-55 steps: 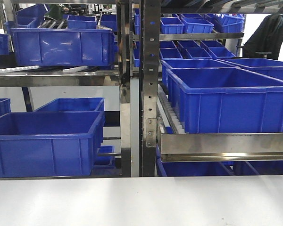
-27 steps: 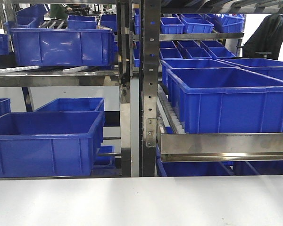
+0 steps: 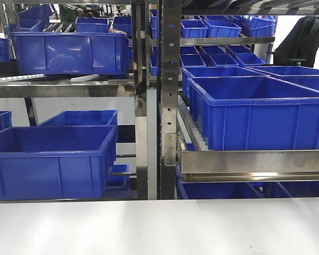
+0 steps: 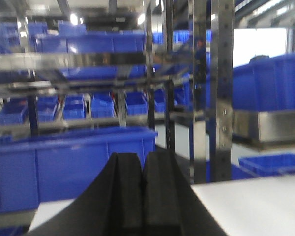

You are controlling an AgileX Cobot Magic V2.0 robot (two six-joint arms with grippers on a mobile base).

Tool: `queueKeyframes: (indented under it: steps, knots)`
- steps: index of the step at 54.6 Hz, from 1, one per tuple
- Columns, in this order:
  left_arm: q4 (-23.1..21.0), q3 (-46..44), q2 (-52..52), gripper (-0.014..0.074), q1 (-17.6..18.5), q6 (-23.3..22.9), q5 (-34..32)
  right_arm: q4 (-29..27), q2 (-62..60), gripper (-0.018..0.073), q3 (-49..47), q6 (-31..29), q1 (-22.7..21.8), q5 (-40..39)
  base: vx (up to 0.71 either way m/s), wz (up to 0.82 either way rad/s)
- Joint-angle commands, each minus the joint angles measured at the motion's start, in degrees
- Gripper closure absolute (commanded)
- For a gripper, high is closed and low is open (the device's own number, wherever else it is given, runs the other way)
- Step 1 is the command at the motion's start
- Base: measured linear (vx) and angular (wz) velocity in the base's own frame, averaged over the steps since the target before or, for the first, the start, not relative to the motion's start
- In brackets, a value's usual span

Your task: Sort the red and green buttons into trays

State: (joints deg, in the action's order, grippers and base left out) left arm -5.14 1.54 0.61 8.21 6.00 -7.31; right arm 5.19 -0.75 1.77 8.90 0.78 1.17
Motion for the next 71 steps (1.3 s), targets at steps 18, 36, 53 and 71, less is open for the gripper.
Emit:
queueKeyframes:
  steps: [18, 36, 53, 71]
  knots:
    - [0.7, -13.7, -3.9, 0.0532, 0.0, 1.7, -4.4, 1.5, 2.8, 0.0568, -16.6, -0.5, -0.3, 1.1, 0.00, 0.00]
    - [0.7, -17.6, -18.4, 0.0273, 0.0, 7.2, 1.0, 4.3, 14.6, 0.0512, -21.4, -0.6, -0.3, 9.0, 0.00, 0.00]
    - [0.2, -17.6, -27.4, 0.0059, 0.0, 7.0, 7.7, 4.1, 23.3, 0.0249, -21.4, -0.3, -0.3, 10.9, 0.00, 0.00]
    - [2.6, -17.6, -40.4, 0.0047, 0.0, -1.1, 14.7, 4.2, 25.8, 0.0096, -21.4, -0.3, -0.3, 10.9, 0.00, 0.00]
